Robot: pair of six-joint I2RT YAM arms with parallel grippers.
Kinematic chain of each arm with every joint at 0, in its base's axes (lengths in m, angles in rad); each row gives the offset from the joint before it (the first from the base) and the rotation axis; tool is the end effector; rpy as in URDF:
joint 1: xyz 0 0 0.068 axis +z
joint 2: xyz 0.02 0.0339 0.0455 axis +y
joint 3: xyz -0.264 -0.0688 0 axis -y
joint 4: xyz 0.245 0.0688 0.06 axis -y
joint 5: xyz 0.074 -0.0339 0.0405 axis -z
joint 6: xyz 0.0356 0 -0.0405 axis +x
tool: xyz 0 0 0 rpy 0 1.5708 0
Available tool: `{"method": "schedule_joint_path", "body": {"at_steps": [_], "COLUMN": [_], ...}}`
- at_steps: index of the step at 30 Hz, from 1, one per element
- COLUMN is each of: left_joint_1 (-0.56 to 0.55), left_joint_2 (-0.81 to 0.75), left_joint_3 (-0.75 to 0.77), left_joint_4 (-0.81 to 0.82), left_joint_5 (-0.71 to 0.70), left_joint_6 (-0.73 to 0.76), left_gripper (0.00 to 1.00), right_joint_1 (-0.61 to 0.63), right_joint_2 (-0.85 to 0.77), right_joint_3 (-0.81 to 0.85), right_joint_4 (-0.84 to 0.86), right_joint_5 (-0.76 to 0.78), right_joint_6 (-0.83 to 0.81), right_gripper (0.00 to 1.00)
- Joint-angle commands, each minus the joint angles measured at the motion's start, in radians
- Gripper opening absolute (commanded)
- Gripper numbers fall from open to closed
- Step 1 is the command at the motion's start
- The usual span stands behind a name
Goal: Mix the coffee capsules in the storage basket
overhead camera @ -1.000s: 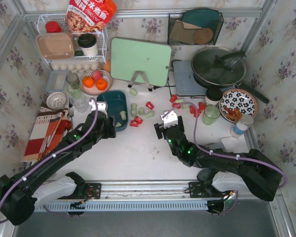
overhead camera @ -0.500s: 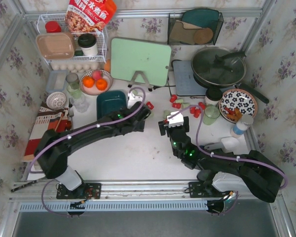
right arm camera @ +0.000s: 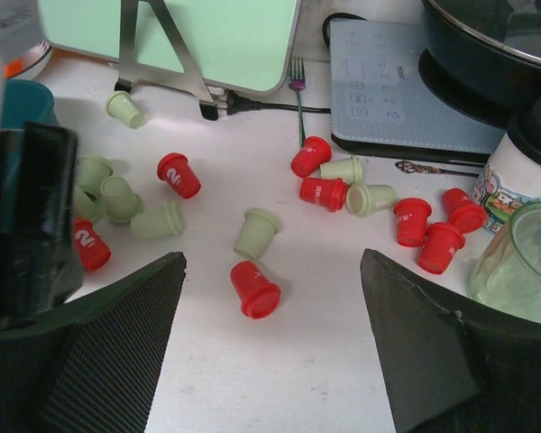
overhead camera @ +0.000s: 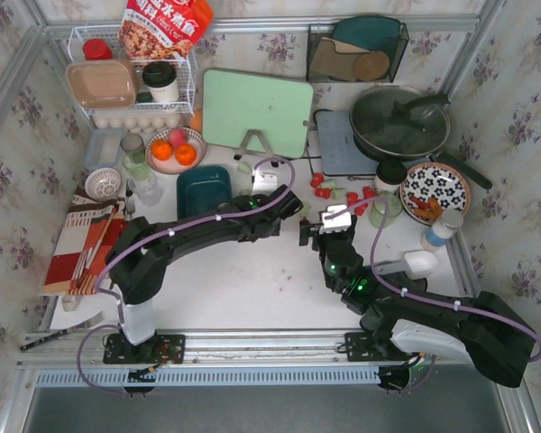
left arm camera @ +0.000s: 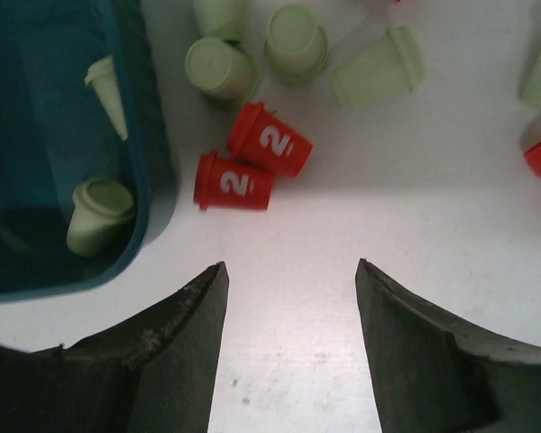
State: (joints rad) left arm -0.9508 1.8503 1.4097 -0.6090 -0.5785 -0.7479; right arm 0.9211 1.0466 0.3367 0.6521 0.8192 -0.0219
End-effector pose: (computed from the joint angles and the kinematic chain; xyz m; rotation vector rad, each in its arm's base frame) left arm 0.2434 -0.3075 0.2270 0.0530 2.3829 -0.0087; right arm 0.1483 0.1522 0.2222 -0.1329 1.6048 0.0286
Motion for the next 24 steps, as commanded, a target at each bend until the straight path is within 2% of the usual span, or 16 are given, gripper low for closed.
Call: {"method": "schedule_joint_path", "body": {"at_steps": [1, 9, 14, 24], "left_joint_1": [0.006, 0.116, 0.137, 0.147], "left_joint_2": [0.063, 0.147, 0.186, 0.253], "left_joint_3": [0.073, 0.113, 0.12, 0.132], "left_joint_4": [0.018, 0.019, 0.027, -0.011], "left_joint_5": [-0.025, 0.09, 0.126, 0.163], "left_joint_6": [0.121, 0.222, 0.263, 0.211], "left_gripper": [0.62, 0.63, 0.64, 0.65], "right_joint_1": [-0.001, -0.001, -0.001, -0.003], "right_joint_2": [-0.015, -0.019, -0.007, 0.028], "right_joint_3": [-0.004, -0.005, -0.001, 0.004], "right_joint_4": [0.016, 0.012, 0.014, 0.02], "right_joint_5": [0.015, 0.006, 0.003, -0.001], "right_joint_6": [0.016, 0.019, 0.019, 0.016], "right_gripper": [0.86, 0.86, 0.86, 0.86]}}
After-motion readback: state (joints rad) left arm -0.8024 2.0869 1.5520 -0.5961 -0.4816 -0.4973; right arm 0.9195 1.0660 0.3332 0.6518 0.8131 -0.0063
